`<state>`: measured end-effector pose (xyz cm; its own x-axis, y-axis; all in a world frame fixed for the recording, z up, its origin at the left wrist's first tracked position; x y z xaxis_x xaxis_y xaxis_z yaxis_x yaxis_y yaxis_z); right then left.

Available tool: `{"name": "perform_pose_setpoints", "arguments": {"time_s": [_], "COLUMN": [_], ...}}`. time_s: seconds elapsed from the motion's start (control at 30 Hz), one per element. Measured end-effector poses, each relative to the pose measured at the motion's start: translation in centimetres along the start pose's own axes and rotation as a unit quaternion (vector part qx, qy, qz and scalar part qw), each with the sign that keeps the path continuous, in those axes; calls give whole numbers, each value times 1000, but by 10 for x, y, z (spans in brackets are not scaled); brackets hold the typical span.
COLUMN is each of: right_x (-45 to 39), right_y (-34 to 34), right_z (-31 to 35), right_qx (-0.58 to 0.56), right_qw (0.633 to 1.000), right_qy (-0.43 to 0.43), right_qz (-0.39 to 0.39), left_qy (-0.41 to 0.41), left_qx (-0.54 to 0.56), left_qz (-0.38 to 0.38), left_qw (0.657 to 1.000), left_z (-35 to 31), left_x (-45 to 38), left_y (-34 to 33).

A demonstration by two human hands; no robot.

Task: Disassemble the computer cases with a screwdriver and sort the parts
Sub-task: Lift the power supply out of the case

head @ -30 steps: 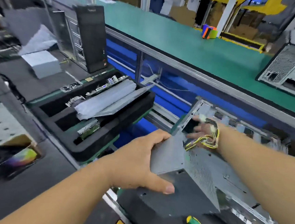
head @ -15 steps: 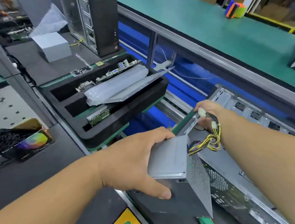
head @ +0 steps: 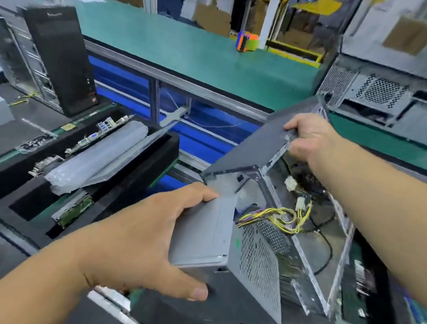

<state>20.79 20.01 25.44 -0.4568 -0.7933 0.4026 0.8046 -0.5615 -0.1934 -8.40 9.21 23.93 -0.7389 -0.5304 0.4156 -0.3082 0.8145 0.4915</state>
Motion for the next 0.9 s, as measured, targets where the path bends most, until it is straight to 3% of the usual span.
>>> {"name": "perform_pose_setpoints", "arguments": {"time_s": [0.1, 0.17, 0.33, 0.47, 0.63, 0.73, 0.9], "right_x": [8, 16, 28, 36, 44, 48, 48], "right_y": [21, 36, 62, 78, 80, 64, 45], "right_z": [13, 17, 20, 17, -4, -24, -30], "right_qx": [-104, -157, -288, -432, -497, -496, -474], "right_qw": [994, 986, 954, 892, 850, 852, 867], "right_qy": [26, 40, 88, 130, 124, 73, 29], "right_qz": [-22, -46, -17, 35, 126, 154, 149], "left_qy": [92, 115, 117, 132, 152, 122, -21], "left_qx": [107, 117, 96, 95, 95, 72, -108], "left_qz": [8, 0, 6, -3, 1, 8, 48], "left_qw": [990, 986, 988, 987, 984, 990, 993], "left_z": [-24, -33, -45, -57, -59, -51, -28], "left_x": [-24, -31, -45, -56, -64, -62, -27], "left_y": [-4, -11, -24, -36, -43, -45, -49]}}
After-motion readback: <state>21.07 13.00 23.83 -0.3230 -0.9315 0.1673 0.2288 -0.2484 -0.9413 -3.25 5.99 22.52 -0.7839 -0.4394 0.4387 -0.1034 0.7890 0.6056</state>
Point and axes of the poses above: each hand's wrist, its own x-axis away from the middle knuckle, its own y-axis out of the back of the hand, z = x × y, the point moved 2 cm from there along -x, towards the middle knuckle, and after that the axes turned 8 degrees about z, right-handed, at the moved point
